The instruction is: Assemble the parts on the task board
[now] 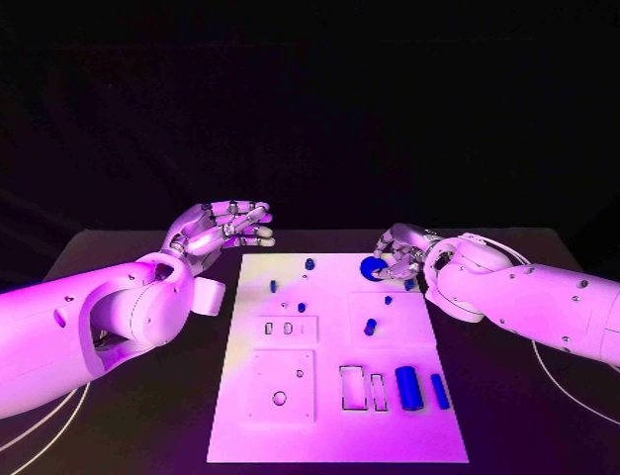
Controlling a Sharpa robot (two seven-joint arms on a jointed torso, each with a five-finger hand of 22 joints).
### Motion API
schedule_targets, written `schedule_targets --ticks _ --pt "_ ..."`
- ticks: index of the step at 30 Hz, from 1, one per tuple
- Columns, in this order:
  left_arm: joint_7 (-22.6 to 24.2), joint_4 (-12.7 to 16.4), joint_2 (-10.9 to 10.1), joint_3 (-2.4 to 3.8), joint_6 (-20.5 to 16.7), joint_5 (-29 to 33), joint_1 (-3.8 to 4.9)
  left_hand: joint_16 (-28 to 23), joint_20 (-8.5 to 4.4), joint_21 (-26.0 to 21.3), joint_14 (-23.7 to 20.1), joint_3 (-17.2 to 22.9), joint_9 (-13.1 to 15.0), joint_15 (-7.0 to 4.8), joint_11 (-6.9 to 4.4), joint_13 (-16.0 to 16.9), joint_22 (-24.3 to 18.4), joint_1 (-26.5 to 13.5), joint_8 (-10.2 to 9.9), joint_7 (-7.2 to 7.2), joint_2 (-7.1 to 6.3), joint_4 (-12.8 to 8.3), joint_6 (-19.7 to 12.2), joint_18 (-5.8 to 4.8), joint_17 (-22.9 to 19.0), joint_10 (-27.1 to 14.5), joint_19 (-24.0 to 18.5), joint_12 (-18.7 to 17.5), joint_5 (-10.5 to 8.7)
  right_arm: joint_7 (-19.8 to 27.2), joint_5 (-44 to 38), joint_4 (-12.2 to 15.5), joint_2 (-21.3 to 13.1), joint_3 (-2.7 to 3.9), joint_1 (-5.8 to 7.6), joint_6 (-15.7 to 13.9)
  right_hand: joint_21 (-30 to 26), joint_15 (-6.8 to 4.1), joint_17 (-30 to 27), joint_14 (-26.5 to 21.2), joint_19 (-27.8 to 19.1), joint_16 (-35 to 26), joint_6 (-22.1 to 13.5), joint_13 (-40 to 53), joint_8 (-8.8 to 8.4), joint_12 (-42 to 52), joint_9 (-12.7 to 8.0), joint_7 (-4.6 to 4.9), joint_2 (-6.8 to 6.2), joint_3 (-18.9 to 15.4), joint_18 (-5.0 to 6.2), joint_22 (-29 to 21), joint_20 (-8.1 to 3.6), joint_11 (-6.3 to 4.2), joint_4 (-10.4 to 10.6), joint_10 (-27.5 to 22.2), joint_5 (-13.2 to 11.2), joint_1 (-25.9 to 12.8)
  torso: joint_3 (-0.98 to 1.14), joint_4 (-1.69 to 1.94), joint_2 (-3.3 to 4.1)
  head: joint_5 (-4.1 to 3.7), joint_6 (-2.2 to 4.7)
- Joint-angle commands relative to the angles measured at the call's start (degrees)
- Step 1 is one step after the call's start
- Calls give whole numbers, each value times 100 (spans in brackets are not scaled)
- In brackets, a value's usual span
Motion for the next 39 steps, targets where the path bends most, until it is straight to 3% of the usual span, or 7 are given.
schedule_targets --ticks 1,14,20,25,32,39 --pt "24 10 4 4 110 22 6 15 0 24 -32 28 9 2 -6 3 8 -55 -23 226 25 3 -37 45 5 -37 -42 -32 22 -4 -425 -27 19 -5 -16 4 41 -14 1362 563 484 18 63 779 5 34 -12 7 -23 49 -37 1369 -10 -16 2 36 -36 31 -1 6 2 3 -4" --pt "14 15 -4 3 118 22 6 19 1 29 -39 29 10 3 -5 3 12 -55 -25 227 27 1 -39 45 11 -40 -48 -32 22 -20 -576 -20 45 -21 -72 129 55 -17 1366 564 496 20 86 777 -10 30 -33 3 -60 119 -42 1385 -14 -20 4 34 -60 38 6 -7 0 25 -26" --pt "12 15 0 3 120 22 6 19 1 29 -39 29 10 3 -5 3 12 -55 -25 227 27 1 -39 45 11 -40 -48 -32 22 20 -559 51 40 -26 -82 45 66 -53 1365 564 506 19 328 806 -48 45 -125 -40 -18 673 -46 1401 -44 -64 13 66 -35 59 4 -6 -6 33 -30" --pt "11 9 3 3 122 22 6 19 1 29 -39 29 10 3 -5 3 12 -55 -25 227 27 1 -39 45 11 -40 -48 -32 22 67 -595 240 3 -22 -76 -266 94 -80 1366 564 533 20 453 834 -62 67 -160 -75 -43 940 -56 1434 -68 -94 2 100 -21 -19 10 -6 -1 46 -22" --pt "10 0 18 3 127 22 6 24 2 34 -47 30 11 4 -3 3 15 -57 -26 229 30 1 -41 45 19 -44 -55 -31 21 -100 -1226 725 14 5 24 -742 152 -101 1387 569 588 29 540 869 -79 94 -183 -98 -102 1158 -76 1496 -89 -117 -76 141 26 -70 0 -4 -6 42 -9" --pt "9 1 37 3 133 22 6 24 2 34 -47 30 11 4 -3 3 15 -57 -26 229 30 1 -41 45 19 -44 -55 -31 21 -263 -1787 1114 219 7 63 -885 163 -106 1392 571 599 31 568 885 -84 107 -189 -104 -130 1218 -80 1508 -95 -123 -101 160 40 -104 0 5 1 53 -3"
